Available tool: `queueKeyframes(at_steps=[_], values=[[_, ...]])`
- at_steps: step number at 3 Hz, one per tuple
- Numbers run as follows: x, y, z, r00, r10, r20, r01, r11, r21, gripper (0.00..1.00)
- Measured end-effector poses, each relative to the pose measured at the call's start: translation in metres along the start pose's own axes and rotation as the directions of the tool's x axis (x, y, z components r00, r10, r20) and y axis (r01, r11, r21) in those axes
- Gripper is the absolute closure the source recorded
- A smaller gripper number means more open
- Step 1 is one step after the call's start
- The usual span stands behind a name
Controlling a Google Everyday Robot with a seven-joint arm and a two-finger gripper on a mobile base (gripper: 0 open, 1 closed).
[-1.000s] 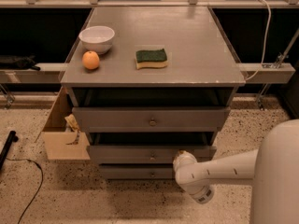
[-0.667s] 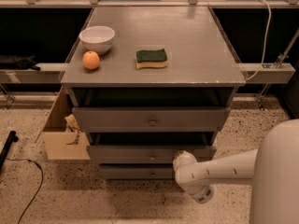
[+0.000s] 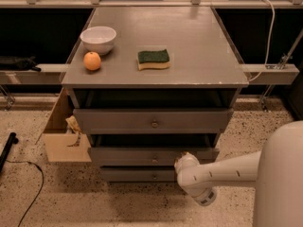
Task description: Open middle drawer
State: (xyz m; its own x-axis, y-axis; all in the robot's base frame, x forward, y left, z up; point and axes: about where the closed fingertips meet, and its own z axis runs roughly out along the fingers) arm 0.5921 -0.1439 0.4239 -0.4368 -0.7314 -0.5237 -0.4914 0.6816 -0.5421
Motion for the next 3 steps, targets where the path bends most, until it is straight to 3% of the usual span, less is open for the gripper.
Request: queueKeyframes(at_steps=[1,2,3], values=[[-0.001,0.0,0.0,1.0,-0.005,-0.002,0.005,1.0,0.003,0.8],[-0.004,0.0,0.001,1.0,-0.018,-0.009,0.018,0.9998,0.009,1.0],[-0.019,-0.019,-0.009,1.0,-0.025,0.0,0.025,0.998,0.057,1.0]])
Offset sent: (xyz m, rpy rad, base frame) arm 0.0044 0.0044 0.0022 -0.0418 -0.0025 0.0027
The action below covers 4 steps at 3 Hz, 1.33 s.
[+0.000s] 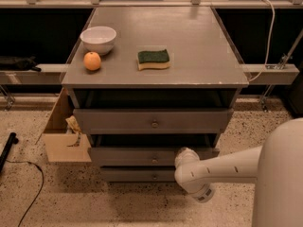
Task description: Open middle drawer
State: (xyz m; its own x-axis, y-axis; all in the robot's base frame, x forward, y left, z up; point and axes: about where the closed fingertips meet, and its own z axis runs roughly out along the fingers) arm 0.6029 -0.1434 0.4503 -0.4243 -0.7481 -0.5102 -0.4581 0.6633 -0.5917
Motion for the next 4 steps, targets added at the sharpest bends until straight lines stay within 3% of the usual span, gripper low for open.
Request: queueKeyframes(at_steps=[1,2,3,4], values=[[0.0,0.0,-0.001,1.0,-0.002,0.001,0.002,1.0,0.004,1.0],[-0.007,-0.002,-0.011,0.999,-0.032,0.021,0.03,0.9973,0.067,1.0],[-0.022,-0.014,-0.013,0.998,-0.062,0.031,0.057,0.9867,0.152,1.0],[-0.023,-0.012,-0.01,0.997,-0.07,0.027,0.065,0.9856,0.156,1.0]])
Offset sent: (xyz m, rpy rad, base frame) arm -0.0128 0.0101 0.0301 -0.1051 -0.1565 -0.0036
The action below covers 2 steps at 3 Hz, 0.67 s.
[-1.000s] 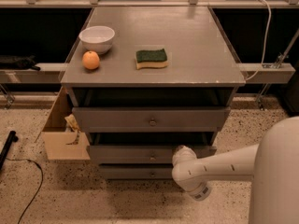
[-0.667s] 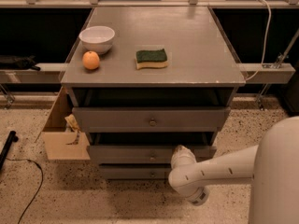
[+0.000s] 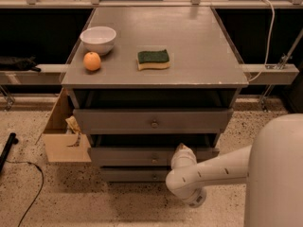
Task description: Open middle drawer
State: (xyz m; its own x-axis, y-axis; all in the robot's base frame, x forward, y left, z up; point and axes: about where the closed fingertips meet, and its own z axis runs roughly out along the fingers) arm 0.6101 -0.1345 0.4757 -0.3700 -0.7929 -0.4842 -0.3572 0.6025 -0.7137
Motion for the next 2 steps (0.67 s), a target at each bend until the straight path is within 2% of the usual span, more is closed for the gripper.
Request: queueKeyframes(at_steps=[2], values=[[-0.01,0.004,0.022,1.0,-0.028,0.008,0.028,0.9996,0.006,1.0]])
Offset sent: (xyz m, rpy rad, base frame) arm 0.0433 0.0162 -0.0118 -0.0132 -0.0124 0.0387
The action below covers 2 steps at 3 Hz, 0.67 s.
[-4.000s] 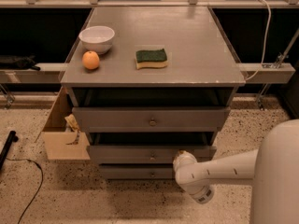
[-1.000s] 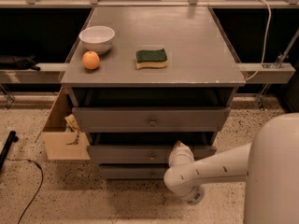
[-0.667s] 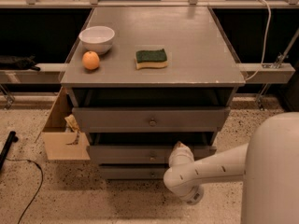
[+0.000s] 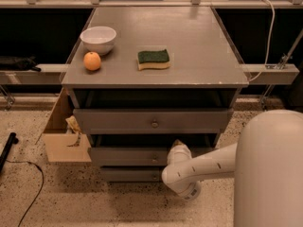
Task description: Open middle drawer
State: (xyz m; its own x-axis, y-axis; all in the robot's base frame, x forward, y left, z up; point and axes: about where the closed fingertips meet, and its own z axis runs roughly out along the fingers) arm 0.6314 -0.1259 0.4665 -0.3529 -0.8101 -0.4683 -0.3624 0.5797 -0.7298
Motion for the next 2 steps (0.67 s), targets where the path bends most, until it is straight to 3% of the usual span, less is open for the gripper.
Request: queueKeyframes(at_steps=[2], values=[[-0.017,0.002,0.03,0.999,-0.029,0.02,0.028,0.9992,0.026,1.0]])
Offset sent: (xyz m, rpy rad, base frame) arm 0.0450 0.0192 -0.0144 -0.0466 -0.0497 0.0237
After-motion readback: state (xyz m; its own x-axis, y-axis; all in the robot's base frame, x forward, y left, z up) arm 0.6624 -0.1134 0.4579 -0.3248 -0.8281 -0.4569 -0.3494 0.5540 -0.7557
